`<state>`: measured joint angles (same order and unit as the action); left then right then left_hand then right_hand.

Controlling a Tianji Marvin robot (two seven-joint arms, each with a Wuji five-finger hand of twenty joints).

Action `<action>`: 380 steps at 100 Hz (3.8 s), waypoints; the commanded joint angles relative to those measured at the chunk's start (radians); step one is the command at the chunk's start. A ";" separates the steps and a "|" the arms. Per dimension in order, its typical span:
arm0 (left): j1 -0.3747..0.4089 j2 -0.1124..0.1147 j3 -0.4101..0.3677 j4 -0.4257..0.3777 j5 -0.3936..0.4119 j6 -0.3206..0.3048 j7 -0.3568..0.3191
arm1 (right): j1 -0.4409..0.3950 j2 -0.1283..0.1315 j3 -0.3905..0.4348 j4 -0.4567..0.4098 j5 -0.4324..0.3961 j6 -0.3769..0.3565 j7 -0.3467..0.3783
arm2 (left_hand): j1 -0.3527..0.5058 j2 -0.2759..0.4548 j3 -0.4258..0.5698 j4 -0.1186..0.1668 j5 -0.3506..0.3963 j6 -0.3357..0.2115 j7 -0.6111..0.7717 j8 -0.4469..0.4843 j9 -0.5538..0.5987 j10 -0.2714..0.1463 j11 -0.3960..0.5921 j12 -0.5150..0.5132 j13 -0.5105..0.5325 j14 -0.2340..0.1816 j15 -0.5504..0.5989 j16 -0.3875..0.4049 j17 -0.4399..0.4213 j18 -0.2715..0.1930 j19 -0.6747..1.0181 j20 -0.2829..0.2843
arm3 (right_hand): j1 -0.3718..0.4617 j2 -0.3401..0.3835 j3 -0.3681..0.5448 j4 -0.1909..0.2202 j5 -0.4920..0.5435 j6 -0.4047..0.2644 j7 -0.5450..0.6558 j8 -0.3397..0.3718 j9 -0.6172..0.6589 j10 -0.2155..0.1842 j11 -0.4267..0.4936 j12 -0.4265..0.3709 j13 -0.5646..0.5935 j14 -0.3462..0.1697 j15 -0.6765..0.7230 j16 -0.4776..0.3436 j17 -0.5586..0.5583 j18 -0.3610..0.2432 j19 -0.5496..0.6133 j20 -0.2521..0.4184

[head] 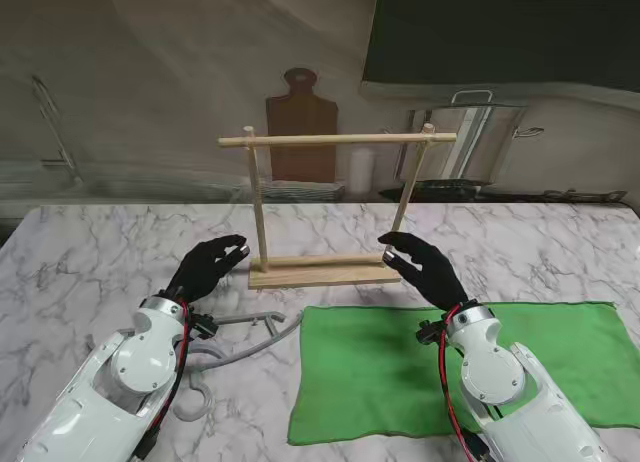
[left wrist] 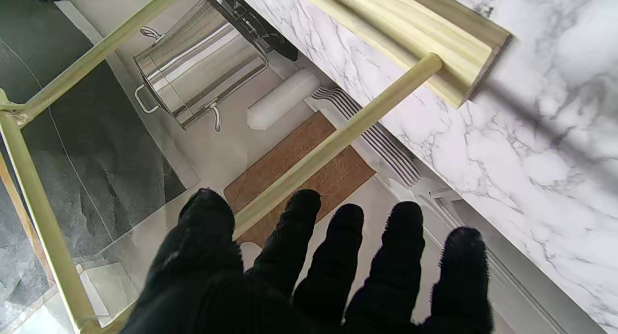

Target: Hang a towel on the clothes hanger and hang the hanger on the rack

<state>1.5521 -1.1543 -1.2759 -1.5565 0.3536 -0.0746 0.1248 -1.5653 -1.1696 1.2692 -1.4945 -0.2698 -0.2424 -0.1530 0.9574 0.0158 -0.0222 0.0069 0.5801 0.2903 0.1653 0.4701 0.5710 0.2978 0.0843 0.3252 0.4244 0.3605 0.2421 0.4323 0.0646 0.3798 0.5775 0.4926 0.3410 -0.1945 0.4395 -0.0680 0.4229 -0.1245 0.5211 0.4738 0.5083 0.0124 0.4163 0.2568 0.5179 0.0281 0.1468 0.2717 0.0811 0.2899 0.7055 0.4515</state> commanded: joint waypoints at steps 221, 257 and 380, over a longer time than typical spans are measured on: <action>0.023 0.009 -0.001 -0.024 0.039 0.022 -0.041 | -0.256 0.101 0.599 0.166 -0.663 0.083 0.013 | 0.023 0.060 -0.013 -0.021 -0.011 -0.005 -0.003 0.013 -0.001 -0.014 -0.005 0.005 0.002 -0.019 -0.006 0.009 -0.019 0.001 -0.006 0.012 | 0.012 -0.403 0.738 0.163 -0.272 -0.238 -0.209 -0.172 -0.296 -0.114 -0.293 -0.143 -0.290 -0.060 -0.153 -0.151 -0.108 -0.053 -0.384 -0.100; 0.024 0.009 -0.003 -0.024 0.039 0.024 -0.042 | -0.233 0.110 0.556 0.236 -0.687 0.202 0.028 | 0.024 0.059 -0.013 -0.021 -0.012 -0.005 -0.004 0.013 -0.001 -0.014 -0.005 0.004 0.002 -0.020 -0.007 0.009 -0.020 0.004 -0.010 0.012 | 0.020 -0.381 0.757 0.166 -0.270 -0.251 -0.212 -0.166 -0.313 -0.117 -0.354 -0.174 -0.340 -0.079 -0.166 -0.199 -0.124 -0.063 -0.454 -0.128; 0.024 0.005 -0.009 -0.015 0.030 0.010 -0.029 | -0.117 0.079 0.399 0.440 -0.567 0.163 -0.187 | 0.029 0.068 -0.014 -0.023 -0.018 -0.006 -0.006 0.011 -0.011 -0.017 -0.006 0.003 0.000 -0.022 -0.008 0.009 -0.019 0.001 -0.023 0.016 | 0.305 -0.300 0.391 -0.176 0.441 -0.280 0.467 -0.333 0.172 -0.277 -0.028 -0.013 -0.024 -0.252 -0.087 -0.174 0.049 -0.149 -0.473 -0.217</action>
<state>1.5765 -1.1458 -1.2856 -1.5758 0.3870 -0.0585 0.1048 -1.6764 -1.0686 1.6829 -1.0811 -0.8368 -0.0748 -0.3502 0.9620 0.0163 -0.0222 0.0069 0.5804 0.2903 0.1652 0.4701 0.5703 0.2978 0.0843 0.3252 0.4244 0.3605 0.2383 0.4324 0.0646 0.3798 0.5775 0.4927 0.5872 -0.5134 0.8645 -0.2221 0.7320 -0.4932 0.9146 0.0518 0.5882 -0.2773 0.3431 0.2247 0.4534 -0.1933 0.0353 0.0823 0.1221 0.1742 0.2116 0.2639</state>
